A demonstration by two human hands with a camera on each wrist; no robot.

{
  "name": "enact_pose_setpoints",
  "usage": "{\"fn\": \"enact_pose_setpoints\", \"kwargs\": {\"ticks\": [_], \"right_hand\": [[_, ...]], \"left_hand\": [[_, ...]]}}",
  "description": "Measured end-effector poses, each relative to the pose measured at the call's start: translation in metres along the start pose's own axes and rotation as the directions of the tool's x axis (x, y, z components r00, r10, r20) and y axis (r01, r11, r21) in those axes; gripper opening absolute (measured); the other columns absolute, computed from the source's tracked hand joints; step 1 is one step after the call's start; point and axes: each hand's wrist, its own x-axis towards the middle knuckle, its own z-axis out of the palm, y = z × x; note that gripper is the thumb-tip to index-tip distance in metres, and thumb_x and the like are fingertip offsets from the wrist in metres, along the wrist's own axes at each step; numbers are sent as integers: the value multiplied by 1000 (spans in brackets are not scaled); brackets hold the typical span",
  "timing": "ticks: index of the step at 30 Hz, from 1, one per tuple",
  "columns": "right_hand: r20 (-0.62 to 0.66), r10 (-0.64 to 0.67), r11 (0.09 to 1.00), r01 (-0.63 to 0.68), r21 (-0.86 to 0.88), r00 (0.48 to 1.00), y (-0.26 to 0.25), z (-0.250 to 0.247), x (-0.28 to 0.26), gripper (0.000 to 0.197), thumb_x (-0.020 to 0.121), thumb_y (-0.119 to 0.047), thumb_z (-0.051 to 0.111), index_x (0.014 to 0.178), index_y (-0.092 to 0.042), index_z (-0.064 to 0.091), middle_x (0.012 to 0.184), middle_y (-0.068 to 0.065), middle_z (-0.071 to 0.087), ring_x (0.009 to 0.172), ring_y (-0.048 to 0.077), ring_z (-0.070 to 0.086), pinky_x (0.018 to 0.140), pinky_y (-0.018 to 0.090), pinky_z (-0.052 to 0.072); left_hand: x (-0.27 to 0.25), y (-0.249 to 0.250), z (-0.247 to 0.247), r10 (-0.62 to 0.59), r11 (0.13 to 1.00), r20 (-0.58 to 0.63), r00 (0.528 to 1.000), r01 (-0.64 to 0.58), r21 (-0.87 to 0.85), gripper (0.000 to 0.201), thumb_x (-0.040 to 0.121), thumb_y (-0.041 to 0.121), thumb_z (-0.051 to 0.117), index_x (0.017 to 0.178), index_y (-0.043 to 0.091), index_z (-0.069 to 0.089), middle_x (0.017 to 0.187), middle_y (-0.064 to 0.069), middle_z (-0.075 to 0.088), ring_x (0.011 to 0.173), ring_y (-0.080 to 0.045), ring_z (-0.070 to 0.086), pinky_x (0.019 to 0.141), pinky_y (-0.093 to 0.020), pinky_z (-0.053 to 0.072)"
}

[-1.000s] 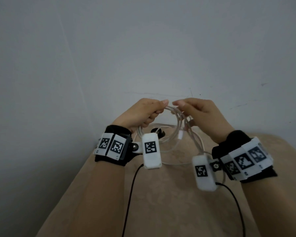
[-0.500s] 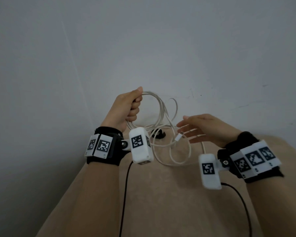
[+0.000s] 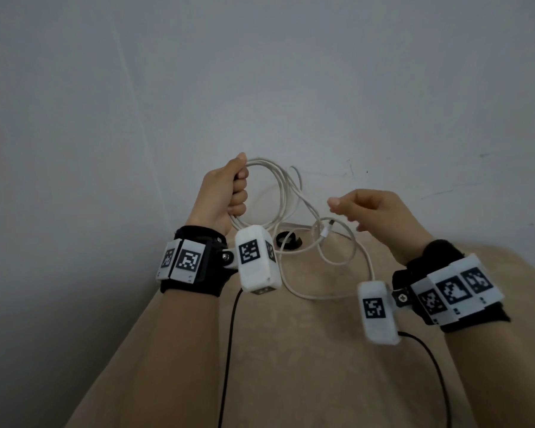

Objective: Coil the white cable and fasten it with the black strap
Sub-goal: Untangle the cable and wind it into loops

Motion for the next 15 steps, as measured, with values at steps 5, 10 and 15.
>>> {"fn": "enact_pose_setpoints", "kwargs": {"ticks": [5,10,15], "right_hand": [[128,-3,969,34,-243,992,-1,0,0,14,71,-29,80,72,-18,73,70,-4,72,66,5,62,70,22,49],[34,-62,924,70,-375,998,-3,1,0,24,78,-36,75,70,-15,70,53,-14,66,50,-7,55,51,3,39],[191,42,974,3,-224,981,-24,16,-10,38,91,-36,59,72,-6,73,61,7,72,44,8,55,42,15,40]], "left_hand": [[1,0,2,-9,1000,-13,1000,9,-27,38,96,36,51,64,20,39,46,10,22,35,-4,15,31,-17,13],[4,-2,1,-19,998,-29,999,18,-64,38,97,36,50,64,20,39,46,10,23,35,-4,15,30,-17,13],[4,-2,3,-23,992,-61,998,15,-123,38,97,36,49,64,19,39,46,9,23,34,-5,15,31,-17,13]]}}
